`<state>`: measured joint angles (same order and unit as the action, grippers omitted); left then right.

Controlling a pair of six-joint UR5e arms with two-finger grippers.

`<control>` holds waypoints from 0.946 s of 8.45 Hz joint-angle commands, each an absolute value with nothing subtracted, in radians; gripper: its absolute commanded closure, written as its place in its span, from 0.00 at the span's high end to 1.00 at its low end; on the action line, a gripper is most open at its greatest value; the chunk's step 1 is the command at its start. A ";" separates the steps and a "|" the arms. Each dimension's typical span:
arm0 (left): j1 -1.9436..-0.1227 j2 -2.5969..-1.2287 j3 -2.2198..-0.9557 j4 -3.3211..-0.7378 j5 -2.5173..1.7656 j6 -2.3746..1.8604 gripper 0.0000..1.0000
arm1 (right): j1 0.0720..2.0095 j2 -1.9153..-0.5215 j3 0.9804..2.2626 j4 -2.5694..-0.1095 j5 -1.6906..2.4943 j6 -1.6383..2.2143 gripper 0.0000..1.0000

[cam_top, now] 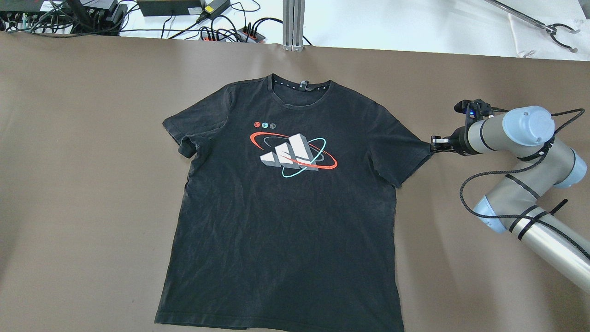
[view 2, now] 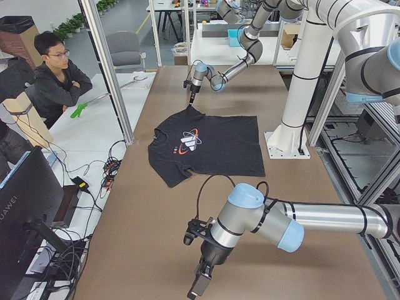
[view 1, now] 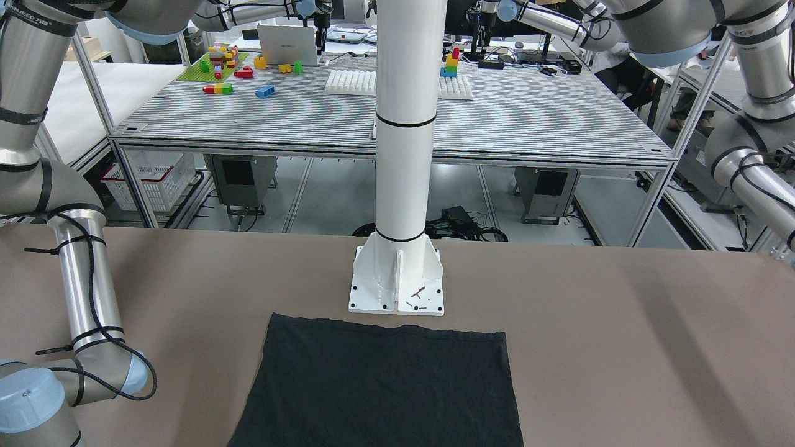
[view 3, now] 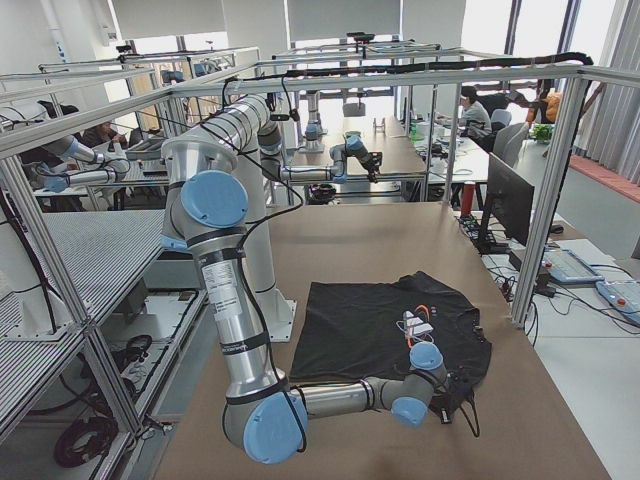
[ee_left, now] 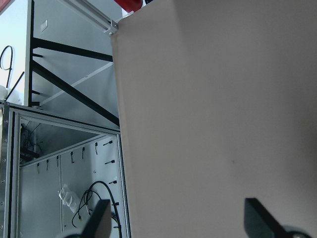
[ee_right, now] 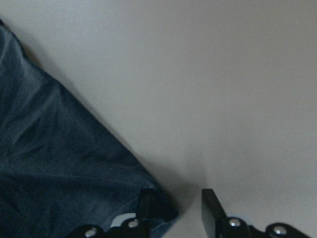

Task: Fold clothes
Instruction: 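Move the right gripper to the sleeve nearest it and grasp its edge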

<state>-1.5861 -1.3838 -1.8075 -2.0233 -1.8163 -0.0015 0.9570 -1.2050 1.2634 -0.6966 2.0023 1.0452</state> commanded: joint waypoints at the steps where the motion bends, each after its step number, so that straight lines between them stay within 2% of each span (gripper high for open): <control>1: -1.586 -1.379 -1.807 -2.023 -1.816 -0.008 0.94 | 0.954 -1.168 1.340 -0.719 2.006 1.136 0.00; 3: -1.586 -1.379 -1.805 -2.022 -1.816 -0.018 0.94 | 0.899 -1.087 1.385 -0.790 2.002 1.227 0.00; 5: -1.588 -1.374 -1.805 -2.025 -1.816 -0.018 0.94 | 0.859 -0.955 1.367 -0.958 1.909 1.269 0.00; 6: -1.588 -1.373 -1.807 -2.025 -1.816 -0.017 0.94 | 0.844 -0.909 1.311 -0.968 1.882 1.269 0.00; 8: -1.586 -1.370 -1.807 -2.025 -1.818 -0.018 0.94 | 0.836 -0.885 1.285 -0.965 1.868 1.270 0.00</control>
